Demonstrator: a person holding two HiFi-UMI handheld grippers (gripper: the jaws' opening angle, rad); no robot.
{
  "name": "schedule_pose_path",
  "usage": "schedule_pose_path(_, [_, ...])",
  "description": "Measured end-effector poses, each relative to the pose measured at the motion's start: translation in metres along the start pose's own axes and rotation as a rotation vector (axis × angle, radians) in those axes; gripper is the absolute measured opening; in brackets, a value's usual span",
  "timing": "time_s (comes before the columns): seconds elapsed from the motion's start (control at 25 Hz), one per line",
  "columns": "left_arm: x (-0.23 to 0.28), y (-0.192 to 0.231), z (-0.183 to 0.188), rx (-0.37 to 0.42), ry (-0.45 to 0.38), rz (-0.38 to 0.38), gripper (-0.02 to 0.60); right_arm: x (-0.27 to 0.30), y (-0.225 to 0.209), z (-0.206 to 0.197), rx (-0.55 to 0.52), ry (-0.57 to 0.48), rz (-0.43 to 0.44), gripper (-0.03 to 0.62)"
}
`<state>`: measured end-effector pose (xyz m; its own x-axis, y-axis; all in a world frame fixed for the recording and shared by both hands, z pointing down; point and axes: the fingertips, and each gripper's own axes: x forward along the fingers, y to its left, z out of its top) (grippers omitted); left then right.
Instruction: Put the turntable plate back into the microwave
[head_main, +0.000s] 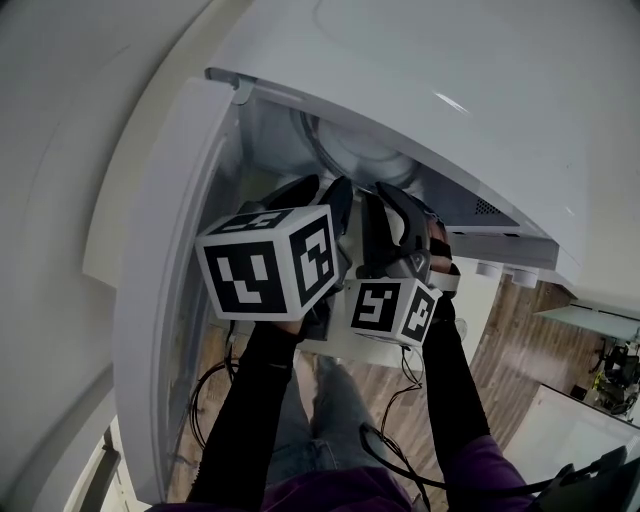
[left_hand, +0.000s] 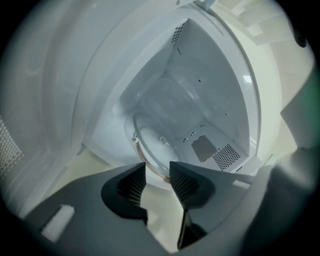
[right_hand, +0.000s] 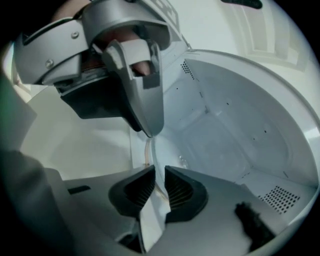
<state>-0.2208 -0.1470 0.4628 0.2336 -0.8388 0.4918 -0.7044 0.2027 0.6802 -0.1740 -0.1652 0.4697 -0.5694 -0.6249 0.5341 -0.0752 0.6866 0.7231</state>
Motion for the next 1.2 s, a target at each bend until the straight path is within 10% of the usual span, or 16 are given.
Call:
schedule_pose_path(0.96, [0.013,0.016,-0.019,-0.002,-0.013,-0.005,0.048,-0.013,-0.01,0.007,0.126,-0.052,0.146,0.138])
schedule_pose_path(1.2, [0.0,0.002,-0.014,0.054,-0.084,-0.021,0.008,-0.038,-0.028,0.017,0.508,-0.179,0.076,0.07])
